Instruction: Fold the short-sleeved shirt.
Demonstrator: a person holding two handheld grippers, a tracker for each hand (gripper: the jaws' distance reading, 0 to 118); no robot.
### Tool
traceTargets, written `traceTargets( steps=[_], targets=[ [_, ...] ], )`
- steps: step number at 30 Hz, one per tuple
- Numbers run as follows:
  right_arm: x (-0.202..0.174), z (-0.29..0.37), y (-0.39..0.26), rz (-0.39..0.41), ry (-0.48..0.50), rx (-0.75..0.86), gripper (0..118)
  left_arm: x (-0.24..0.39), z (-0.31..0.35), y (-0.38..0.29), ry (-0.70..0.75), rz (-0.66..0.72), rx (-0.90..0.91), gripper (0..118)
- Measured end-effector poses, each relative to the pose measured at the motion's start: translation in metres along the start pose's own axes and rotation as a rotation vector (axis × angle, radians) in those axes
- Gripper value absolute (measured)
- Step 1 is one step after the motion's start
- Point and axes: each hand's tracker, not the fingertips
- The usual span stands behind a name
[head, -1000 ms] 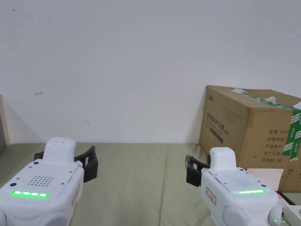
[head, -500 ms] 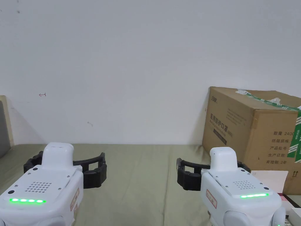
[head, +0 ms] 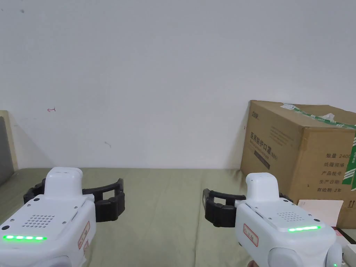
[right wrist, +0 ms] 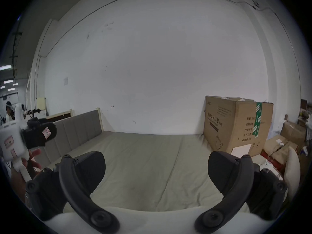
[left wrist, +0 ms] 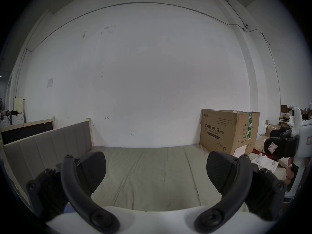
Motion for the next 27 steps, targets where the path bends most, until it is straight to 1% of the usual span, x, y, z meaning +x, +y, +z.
traceTargets(
  steps=[2, 5, 7, 9, 14, 19, 26, 27],
  targets=[
    [-0.001, 0.001, 0.001, 0.002, -0.013, 0.003, 118, 0.000, -0.001, -0.001, -0.025, 0.000, -0.015, 118],
    [-0.006, 0.001, 0.003, 0.016, -0.080, 0.006, 118, 0.002, -0.002, -0.003, -0.013, -0.006, -0.015, 118],
    [-0.008, 0.002, 0.005, 0.016, -0.104, 0.006, 118, 0.001, -0.001, -0.003, -0.012, 0.002, -0.012, 118],
    [-0.007, 0.004, 0.006, 0.001, -0.101, 0.012, 118, 0.001, -0.003, -0.004, -0.018, 0.011, -0.023, 118],
    [0.000, 0.006, 0.006, -0.051, -0.034, 0.009, 118, 0.003, -0.002, -0.005, -0.015, 0.005, -0.028, 118],
    [0.003, 0.009, 0.008, -0.093, -0.042, 0.026, 118, 0.004, -0.002, -0.005, -0.014, 0.002, -0.033, 118],
    [0.004, 0.008, 0.008, -0.109, -0.032, 0.028, 118, 0.005, -0.002, -0.004, -0.009, 0.003, -0.039, 118],
    [0.004, 0.008, 0.005, -0.130, -0.044, 0.046, 118, 0.005, -0.002, -0.005, -0.008, 0.002, -0.042, 118]
  ],
)
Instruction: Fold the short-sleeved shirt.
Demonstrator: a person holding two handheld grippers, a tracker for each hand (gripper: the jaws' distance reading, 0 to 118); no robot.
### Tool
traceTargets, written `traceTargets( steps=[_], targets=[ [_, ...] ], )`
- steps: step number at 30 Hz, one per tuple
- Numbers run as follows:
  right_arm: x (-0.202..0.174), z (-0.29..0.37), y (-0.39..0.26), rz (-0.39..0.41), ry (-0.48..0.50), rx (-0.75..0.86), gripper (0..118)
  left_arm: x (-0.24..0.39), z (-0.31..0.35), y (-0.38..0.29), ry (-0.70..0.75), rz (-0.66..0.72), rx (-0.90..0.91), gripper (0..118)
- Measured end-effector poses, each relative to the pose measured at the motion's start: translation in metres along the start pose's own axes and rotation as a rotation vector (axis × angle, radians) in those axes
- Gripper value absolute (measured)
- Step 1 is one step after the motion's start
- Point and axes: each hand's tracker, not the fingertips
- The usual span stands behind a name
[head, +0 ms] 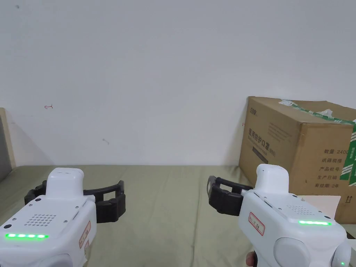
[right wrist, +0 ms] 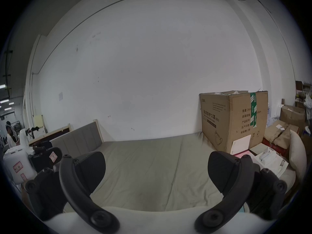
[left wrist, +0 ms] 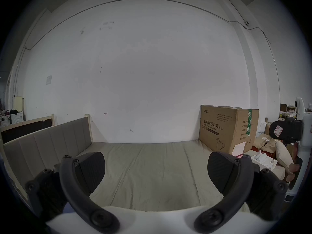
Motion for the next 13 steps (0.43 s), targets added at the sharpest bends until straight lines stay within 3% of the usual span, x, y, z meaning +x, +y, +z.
traceTargets(
  steps=[7, 9, 13],
  targets=[
    [-0.0078, 0.0036, -0.0046, 0.039, -0.015, 0.027, 118, 0.0008, 0.0010, -0.0024, 0.008, -0.008, 0.001, 118],
    [-0.0079, 0.0010, -0.0003, 0.018, -0.037, -0.008, 118, 0.0005, 0.0008, -0.0027, 0.007, -0.003, 0.001, 118],
    [-0.0031, -0.0049, 0.0003, 0.036, 0.015, -0.071, 118, 0.0003, 0.0002, -0.0037, 0.005, 0.000, -0.004, 118]
  ],
)
